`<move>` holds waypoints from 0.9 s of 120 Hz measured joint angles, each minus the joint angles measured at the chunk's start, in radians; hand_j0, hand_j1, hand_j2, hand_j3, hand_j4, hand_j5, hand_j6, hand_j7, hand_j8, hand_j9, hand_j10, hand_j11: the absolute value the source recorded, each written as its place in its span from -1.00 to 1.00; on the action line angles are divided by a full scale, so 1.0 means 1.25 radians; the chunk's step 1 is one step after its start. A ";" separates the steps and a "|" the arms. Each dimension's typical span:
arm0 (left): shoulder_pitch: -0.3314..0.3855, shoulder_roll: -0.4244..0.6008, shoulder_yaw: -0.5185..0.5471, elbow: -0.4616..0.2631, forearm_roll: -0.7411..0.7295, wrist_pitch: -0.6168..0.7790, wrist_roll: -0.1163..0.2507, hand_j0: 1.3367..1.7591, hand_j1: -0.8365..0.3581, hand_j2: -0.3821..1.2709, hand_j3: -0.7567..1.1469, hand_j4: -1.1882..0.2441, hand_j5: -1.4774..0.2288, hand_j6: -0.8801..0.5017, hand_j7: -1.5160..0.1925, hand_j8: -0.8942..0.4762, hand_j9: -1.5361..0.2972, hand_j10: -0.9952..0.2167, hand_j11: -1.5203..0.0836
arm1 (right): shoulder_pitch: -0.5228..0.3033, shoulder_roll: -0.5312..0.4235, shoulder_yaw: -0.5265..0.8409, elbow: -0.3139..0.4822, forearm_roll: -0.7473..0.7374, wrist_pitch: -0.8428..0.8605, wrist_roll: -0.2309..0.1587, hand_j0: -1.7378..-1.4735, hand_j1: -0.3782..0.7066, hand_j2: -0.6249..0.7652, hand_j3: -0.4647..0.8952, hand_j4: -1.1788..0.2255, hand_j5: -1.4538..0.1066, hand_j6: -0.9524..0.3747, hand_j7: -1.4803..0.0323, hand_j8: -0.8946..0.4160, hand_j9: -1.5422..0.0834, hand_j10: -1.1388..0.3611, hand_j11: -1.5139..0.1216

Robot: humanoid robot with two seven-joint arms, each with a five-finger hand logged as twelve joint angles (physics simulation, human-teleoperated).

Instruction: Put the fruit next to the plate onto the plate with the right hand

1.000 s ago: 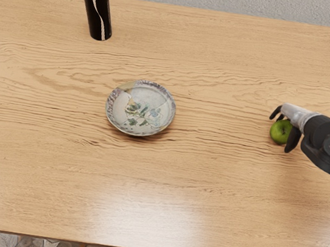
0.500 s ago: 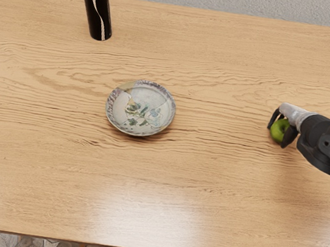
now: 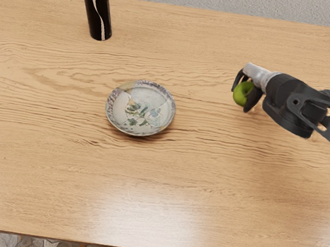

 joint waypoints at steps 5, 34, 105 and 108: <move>0.000 0.000 0.000 0.000 0.000 0.000 0.000 0.52 0.49 -0.48 -0.21 0.32 0.36 -0.08 0.40 -0.05 0.33 0.24 0.50 | 0.021 0.032 0.000 -0.002 0.010 0.000 0.000 -0.31 0.09 0.09 -0.32 -0.21 -0.49 -0.16 -0.40 -0.11 -0.42 -0.21 -0.46; 0.000 0.000 0.000 0.000 0.000 0.000 0.000 0.52 0.49 -0.48 -0.21 0.32 0.36 -0.08 0.40 -0.05 0.33 0.24 0.50 | 0.076 0.203 0.006 -0.007 0.046 -0.003 0.000 -0.31 0.02 0.02 -0.32 -0.24 -0.51 -0.19 -0.41 -0.16 -0.44 -0.27 -0.48; 0.000 0.000 0.000 0.000 0.000 0.000 0.000 0.52 0.49 -0.48 -0.21 0.32 0.36 -0.08 0.40 -0.05 0.33 0.24 0.50 | 0.012 0.329 0.019 -0.088 0.061 -0.017 0.000 -0.34 -0.11 0.07 -0.32 -0.06 -0.24 -0.06 -0.14 -0.06 -0.17 -0.11 -0.21; 0.000 0.000 0.000 0.000 0.000 0.000 0.000 0.52 0.49 -0.48 -0.21 0.32 0.36 -0.08 0.40 -0.05 0.33 0.24 0.50 | 0.010 0.331 0.023 -0.093 0.067 -0.021 0.000 -0.34 -0.20 0.05 -0.32 0.02 -0.12 -0.01 -0.02 -0.01 -0.05 -0.05 -0.10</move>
